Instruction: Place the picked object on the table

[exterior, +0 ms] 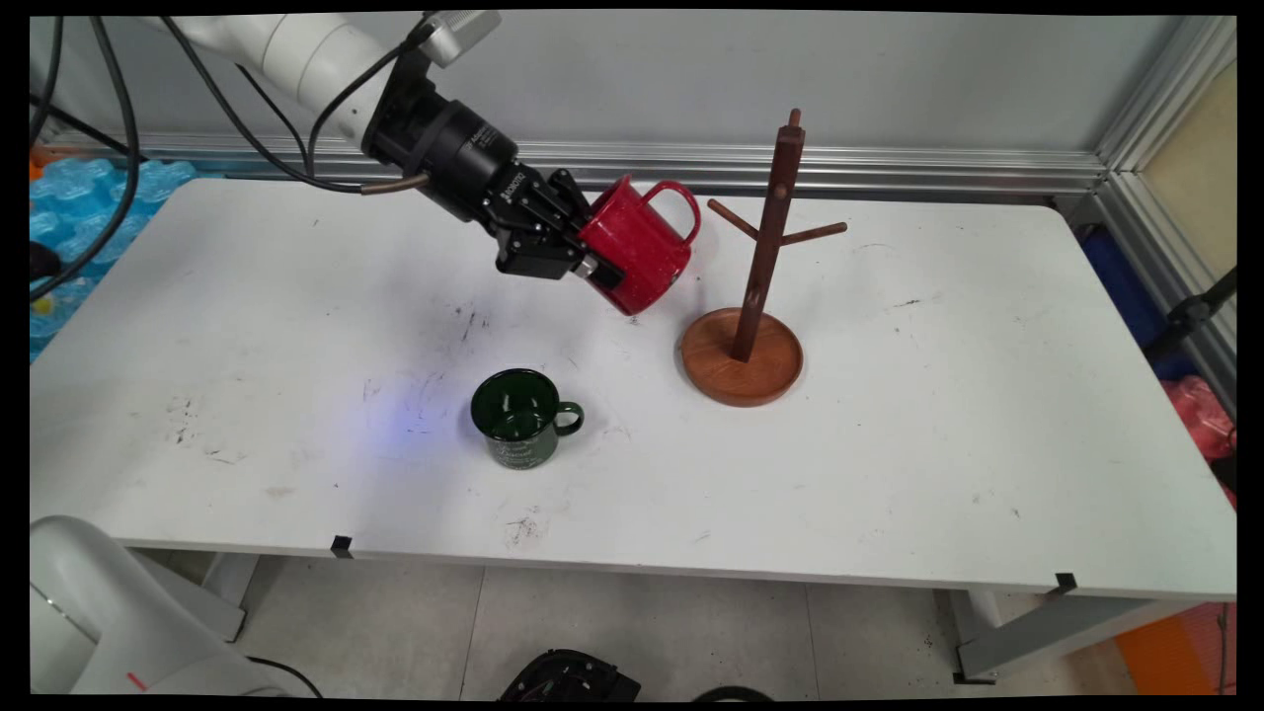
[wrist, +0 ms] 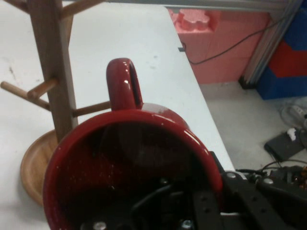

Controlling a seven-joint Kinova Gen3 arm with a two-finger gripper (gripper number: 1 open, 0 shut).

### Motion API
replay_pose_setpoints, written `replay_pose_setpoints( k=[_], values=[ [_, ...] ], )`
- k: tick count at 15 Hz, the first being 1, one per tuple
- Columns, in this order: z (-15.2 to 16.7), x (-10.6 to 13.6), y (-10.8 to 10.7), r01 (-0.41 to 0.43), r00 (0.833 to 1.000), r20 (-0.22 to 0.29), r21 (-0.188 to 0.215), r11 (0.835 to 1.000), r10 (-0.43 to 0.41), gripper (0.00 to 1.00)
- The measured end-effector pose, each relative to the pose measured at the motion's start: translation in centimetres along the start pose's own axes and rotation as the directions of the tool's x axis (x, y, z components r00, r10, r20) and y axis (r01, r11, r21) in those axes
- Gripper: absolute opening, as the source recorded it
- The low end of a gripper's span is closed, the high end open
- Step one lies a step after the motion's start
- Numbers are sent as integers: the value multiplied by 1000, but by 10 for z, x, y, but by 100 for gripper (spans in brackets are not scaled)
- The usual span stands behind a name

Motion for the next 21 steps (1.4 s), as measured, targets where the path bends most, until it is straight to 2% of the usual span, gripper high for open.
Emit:
replay_pose_setpoints(
  k=[9,21],
  values=[
    [-11,-12,-10,-20,997,69,30,999,18,0],
    [-25,-30,-27,-46,984,177,100,994,27,0]
  ],
)
